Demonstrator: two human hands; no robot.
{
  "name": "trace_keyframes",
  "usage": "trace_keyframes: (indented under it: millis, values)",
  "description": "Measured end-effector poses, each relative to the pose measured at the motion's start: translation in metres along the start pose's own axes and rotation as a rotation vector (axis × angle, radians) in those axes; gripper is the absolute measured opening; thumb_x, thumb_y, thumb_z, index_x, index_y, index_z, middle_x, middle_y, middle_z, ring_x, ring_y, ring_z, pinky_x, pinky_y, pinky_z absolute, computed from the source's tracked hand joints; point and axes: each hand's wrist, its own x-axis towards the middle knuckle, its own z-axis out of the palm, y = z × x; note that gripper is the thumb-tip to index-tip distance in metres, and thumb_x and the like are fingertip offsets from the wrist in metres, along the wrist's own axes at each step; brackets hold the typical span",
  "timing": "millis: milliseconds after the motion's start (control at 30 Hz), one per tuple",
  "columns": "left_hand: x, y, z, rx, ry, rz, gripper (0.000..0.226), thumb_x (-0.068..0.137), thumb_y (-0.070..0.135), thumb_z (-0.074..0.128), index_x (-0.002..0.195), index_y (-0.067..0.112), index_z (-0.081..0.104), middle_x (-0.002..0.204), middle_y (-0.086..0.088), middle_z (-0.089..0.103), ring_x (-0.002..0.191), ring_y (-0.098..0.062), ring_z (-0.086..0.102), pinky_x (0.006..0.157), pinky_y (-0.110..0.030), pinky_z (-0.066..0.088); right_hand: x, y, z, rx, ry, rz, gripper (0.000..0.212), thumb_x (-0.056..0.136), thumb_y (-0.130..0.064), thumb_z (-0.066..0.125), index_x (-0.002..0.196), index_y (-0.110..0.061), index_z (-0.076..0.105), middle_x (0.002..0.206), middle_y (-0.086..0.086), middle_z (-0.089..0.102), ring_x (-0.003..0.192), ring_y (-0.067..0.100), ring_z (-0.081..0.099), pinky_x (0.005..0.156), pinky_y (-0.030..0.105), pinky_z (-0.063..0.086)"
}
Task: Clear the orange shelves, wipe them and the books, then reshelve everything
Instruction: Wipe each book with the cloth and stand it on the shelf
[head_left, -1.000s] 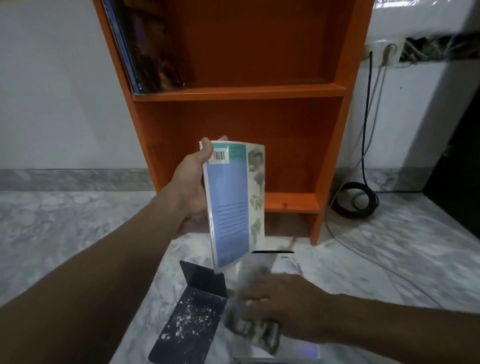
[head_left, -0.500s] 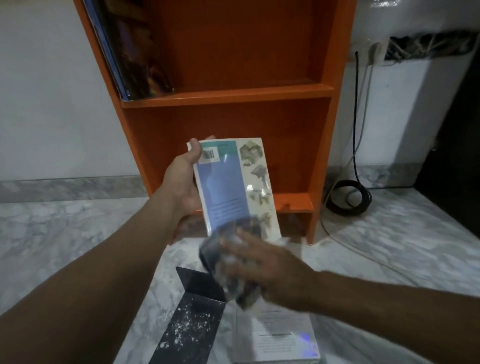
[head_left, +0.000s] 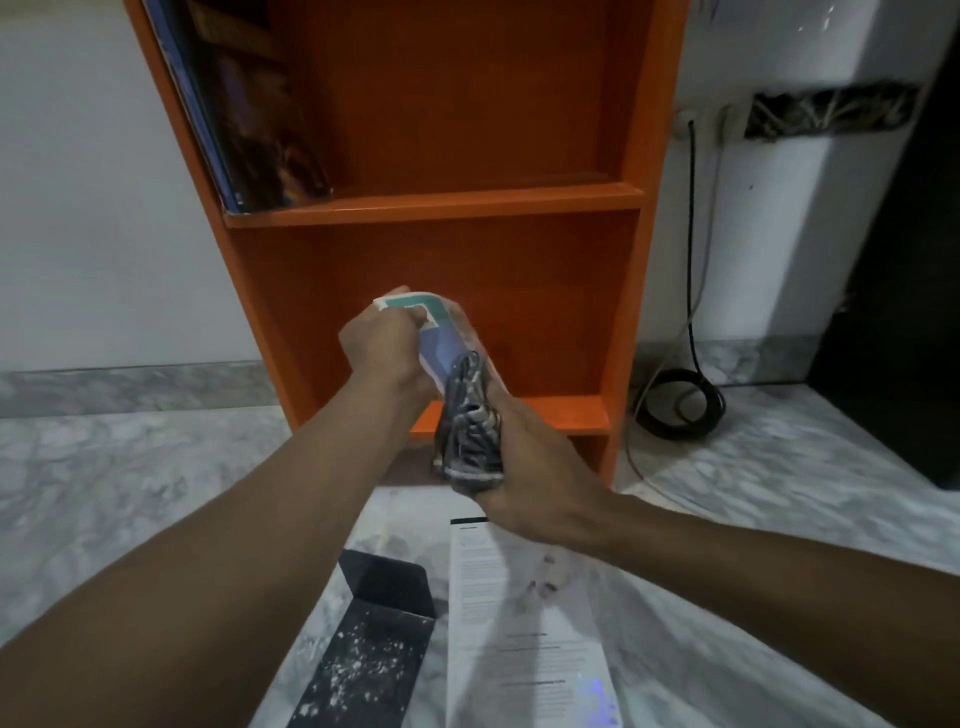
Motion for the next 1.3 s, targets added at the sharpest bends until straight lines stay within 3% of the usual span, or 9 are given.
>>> trace_keyframes:
  millis: [100,267,433,633,833,933,1133,1200,1300]
  values:
    - [-0.011,0.001,0.016,0.095,-0.064,0.078,0.042,0.086,-0.014,0.053,0.116,0.012,0.066,0.105,-0.013,0.063,0.096,-0.028,0.062,0.083,-0.039,0.055,0.004,0.001,-0.006,0.058,0.075,0.176,0.082,0.071,-0.012,0.069,0.143,-0.023,0.031,0.113,0.001,0.064,0.098,0.021,0.063,0.082,0.033,0.054]
    - [-0.003,-0.001,-0.011,0.283,-0.200,0.085,0.039,0.092,0.020,0.066,0.129,0.015,0.056,0.119,-0.003,0.063,0.103,-0.017,0.060,0.089,-0.043,0.052,0.000,0.009,-0.033,0.403,0.186,0.243,0.025,0.081,0.008,0.061,0.075,-0.015,0.051,0.058,0.002,0.044,0.051,0.014,0.039,0.044,0.017,0.034]
    - [0.009,-0.007,-0.059,0.289,-0.267,-0.163,0.040,0.089,0.046,0.064,0.108,0.012,0.068,0.080,-0.005,0.067,0.069,-0.021,0.060,0.071,-0.035,0.052,-0.010,0.024,-0.049,0.876,0.137,0.386,0.027,0.077,0.003,0.076,0.101,0.000,0.064,0.092,0.026,0.063,0.088,0.042,0.066,0.074,0.038,0.056]
    - [0.012,0.000,-0.053,0.370,-0.288,0.024,0.021,0.096,0.026,0.060,0.108,0.010,0.065,0.072,-0.001,0.059,0.059,-0.015,0.048,0.057,-0.027,0.040,-0.020,0.024,-0.052,1.010,0.216,0.604,0.027,0.082,-0.026,0.073,0.099,-0.005,0.068,0.094,0.018,0.074,0.085,0.037,0.071,0.076,0.052,0.058]
    - [0.012,-0.003,-0.053,0.423,-0.322,0.103,0.020,0.092,0.026,0.064,0.105,0.012,0.066,0.077,-0.006,0.068,0.071,-0.017,0.055,0.078,-0.035,0.043,0.039,0.014,-0.110,0.685,0.559,0.340,0.033,0.091,-0.003,0.059,0.119,-0.020,0.058,0.112,0.000,0.063,0.094,0.013,0.063,0.079,0.032,0.056]
    - [0.007,0.000,-0.049,0.435,-0.322,0.144,0.024,0.088,0.029,0.066,0.104,0.012,0.067,0.095,-0.020,0.066,0.084,-0.026,0.053,0.081,-0.042,0.041,0.026,0.009,-0.087,0.533,0.352,0.225,0.043,0.089,0.015,0.049,0.121,-0.011,0.059,0.101,-0.007,0.062,0.086,-0.001,0.063,0.068,0.014,0.052]
    - [0.020,0.018,-0.077,0.339,-0.163,0.176,0.008,0.097,0.019,0.058,0.096,0.015,0.064,0.057,0.005,0.058,0.049,-0.010,0.047,0.051,-0.021,0.041,-0.081,0.068,-0.024,0.183,-0.290,-0.060,0.016,0.081,0.007,0.064,0.094,0.000,0.065,0.077,0.014,0.058,0.056,0.016,0.061,0.051,0.027,0.053]
    - [0.026,0.021,-0.084,0.348,-0.165,0.181,0.009,0.094,0.020,0.061,0.097,0.014,0.067,0.073,-0.004,0.064,0.063,-0.019,0.051,0.065,-0.031,0.044,-0.078,0.075,-0.036,-0.074,-0.086,0.046,0.048,0.082,0.010,0.062,0.100,-0.034,0.068,0.093,-0.005,0.069,0.083,0.011,0.067,0.075,0.025,0.054]
    - [0.025,0.016,-0.081,0.417,-0.177,0.197,0.007,0.093,0.018,0.062,0.092,0.015,0.067,0.085,-0.007,0.066,0.074,-0.022,0.052,0.068,-0.031,0.042,-0.024,0.044,-0.082,0.125,0.304,0.059,0.046,0.082,0.010,0.065,0.108,-0.027,0.066,0.093,-0.010,0.065,0.085,0.009,0.063,0.065,0.004,0.045]
